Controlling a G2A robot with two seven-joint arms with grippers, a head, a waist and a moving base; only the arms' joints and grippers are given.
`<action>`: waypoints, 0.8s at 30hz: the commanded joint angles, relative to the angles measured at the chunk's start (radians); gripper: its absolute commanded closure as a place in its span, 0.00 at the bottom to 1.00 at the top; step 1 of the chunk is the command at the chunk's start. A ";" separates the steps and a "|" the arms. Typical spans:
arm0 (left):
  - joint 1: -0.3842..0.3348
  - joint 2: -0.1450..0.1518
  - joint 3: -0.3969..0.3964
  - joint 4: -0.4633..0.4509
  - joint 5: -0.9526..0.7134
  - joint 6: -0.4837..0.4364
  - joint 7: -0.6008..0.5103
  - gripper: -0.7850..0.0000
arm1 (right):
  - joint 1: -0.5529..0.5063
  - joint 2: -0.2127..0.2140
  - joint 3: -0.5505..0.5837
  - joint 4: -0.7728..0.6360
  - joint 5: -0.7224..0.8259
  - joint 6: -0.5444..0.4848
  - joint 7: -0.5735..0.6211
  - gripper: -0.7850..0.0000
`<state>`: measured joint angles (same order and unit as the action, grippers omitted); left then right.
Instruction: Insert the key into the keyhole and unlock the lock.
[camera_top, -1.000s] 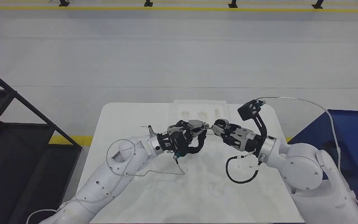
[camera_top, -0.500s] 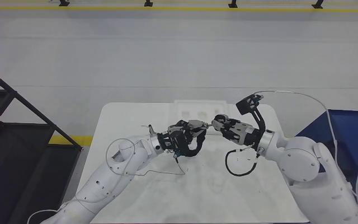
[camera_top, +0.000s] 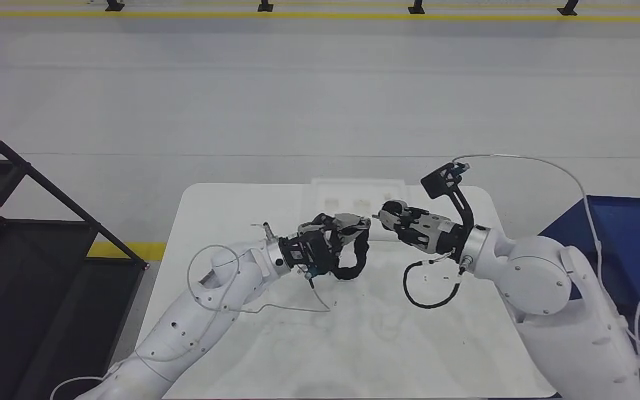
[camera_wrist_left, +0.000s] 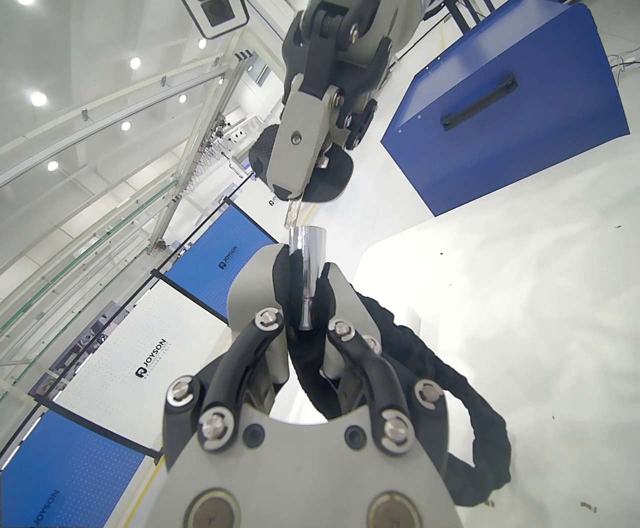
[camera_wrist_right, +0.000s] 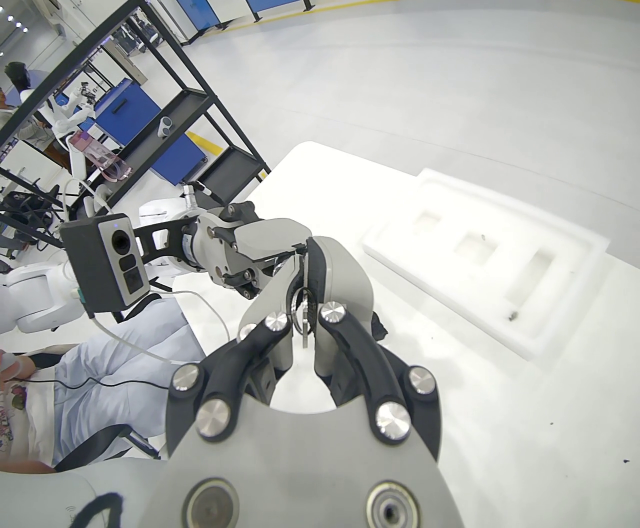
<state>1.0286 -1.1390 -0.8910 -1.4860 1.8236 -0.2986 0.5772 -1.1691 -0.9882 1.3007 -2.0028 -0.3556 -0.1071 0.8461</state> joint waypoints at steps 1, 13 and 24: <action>-0.001 0.000 -0.004 0.010 -0.004 -0.005 0.004 1.00 | -0.005 0.001 0.004 -0.001 0.002 0.000 0.002 1.00; 0.001 0.000 -0.015 0.030 -0.016 -0.031 0.040 1.00 | -0.015 0.002 0.005 -0.004 0.017 -0.008 0.021 1.00; 0.001 0.000 -0.015 0.030 -0.016 -0.031 0.040 1.00 | -0.015 0.002 0.005 -0.004 0.017 -0.008 0.021 1.00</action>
<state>1.0299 -1.1389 -0.9055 -1.4563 1.8073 -0.3293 0.6177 -1.1843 -0.9860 1.3059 -2.0070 -0.3384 -0.1150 0.8674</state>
